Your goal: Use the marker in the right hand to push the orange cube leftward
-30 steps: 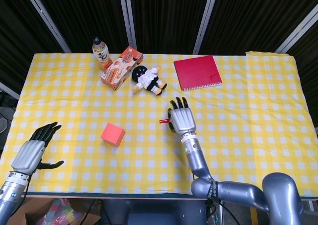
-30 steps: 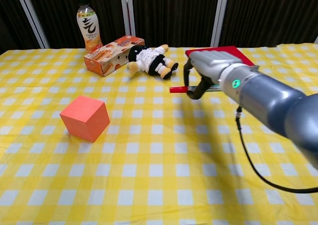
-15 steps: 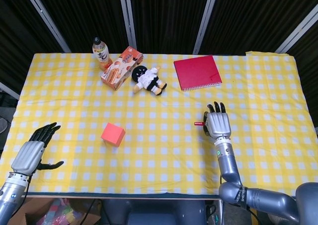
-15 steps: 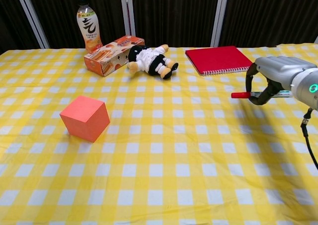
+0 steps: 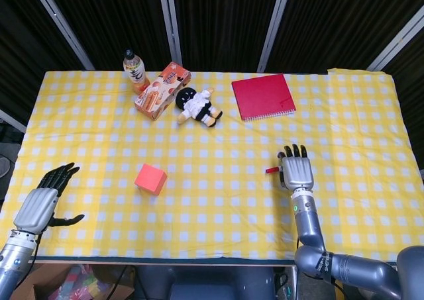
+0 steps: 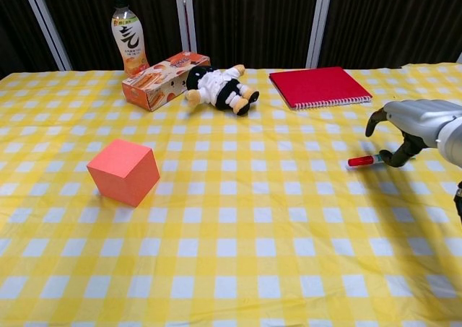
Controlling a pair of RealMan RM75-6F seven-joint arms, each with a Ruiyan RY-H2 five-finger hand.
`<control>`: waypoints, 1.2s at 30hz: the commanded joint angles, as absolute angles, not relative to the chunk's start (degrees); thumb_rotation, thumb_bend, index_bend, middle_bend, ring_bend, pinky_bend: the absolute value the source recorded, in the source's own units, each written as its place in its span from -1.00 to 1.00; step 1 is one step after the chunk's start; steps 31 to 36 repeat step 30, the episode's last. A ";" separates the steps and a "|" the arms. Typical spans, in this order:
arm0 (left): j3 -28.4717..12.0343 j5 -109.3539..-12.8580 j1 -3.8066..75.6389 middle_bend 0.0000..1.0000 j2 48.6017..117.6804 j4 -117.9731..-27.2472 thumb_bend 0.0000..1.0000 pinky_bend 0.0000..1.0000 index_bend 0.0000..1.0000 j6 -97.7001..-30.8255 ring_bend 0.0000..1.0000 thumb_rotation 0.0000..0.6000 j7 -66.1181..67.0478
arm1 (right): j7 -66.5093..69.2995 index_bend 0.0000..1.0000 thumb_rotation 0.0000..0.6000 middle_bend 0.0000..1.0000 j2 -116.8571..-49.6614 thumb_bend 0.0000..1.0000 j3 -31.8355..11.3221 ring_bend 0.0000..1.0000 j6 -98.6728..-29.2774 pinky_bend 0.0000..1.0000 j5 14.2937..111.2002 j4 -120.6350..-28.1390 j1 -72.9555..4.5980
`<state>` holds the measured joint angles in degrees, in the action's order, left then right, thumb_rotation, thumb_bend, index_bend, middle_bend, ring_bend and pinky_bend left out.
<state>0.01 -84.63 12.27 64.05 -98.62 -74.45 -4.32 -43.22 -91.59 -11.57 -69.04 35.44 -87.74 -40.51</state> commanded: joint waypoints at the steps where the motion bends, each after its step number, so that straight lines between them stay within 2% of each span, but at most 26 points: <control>1: 0.00 -84.64 12.21 -1.00 64.08 -98.52 -1.00 -1.00 -1.00 -74.54 -1.00 1.00 -4.38 | -42.46 -0.58 1.00 -0.76 -90.56 0.13 -11.61 -1.00 -70.26 -1.00 36.13 -90.12 -39.56; 9: 0.01 -85.38 11.90 -1.00 64.47 -98.04 -1.00 -1.00 -1.00 -75.54 -1.00 1.00 -3.86 | -36.10 -0.69 1.00 -0.84 -83.80 0.13 -10.13 -1.00 -73.87 -1.00 42.07 -98.51 -34.42; 15: -0.37 -86.71 11.13 -1.00 65.73 -96.71 -1.00 -1.00 -1.00 -78.27 -1.00 1.00 -3.55 | -27.41 -0.99 1.00 -0.99 -72.96 0.06 -2.54 -1.00 -80.98 -1.00 59.43 -106.61 -25.87; 20: -0.55 -87.65 10.57 -1.00 67.17 -95.29 -1.00 -1.00 -1.00 -80.16 -1.00 1.00 -1.70 | -18.55 -1.00 1.00 -1.00 -67.74 -0.05 4.97 -1.00 -89.91 -1.00 74.32 -106.41 -17.25; 25: -0.95 -87.52 10.23 -1.00 68.56 -94.02 -1.00 -1.00 -1.00 -81.28 -1.00 1.00 1.75 | -11.94 -1.00 1.00 -1.00 -67.00 -0.13 10.55 -1.00 -96.99 -1.00 83.60 -99.22 -9.50; 36: -1.33 -88.17 10.14 -1.00 69.55 -92.98 -1.00 -1.00 -1.00 -82.46 -1.00 1.00 4.48 | -8.50 -1.00 1.00 -1.00 -67.03 -0.14 10.63 -1.00 -97.82 -1.00 85.62 -96.57 -7.01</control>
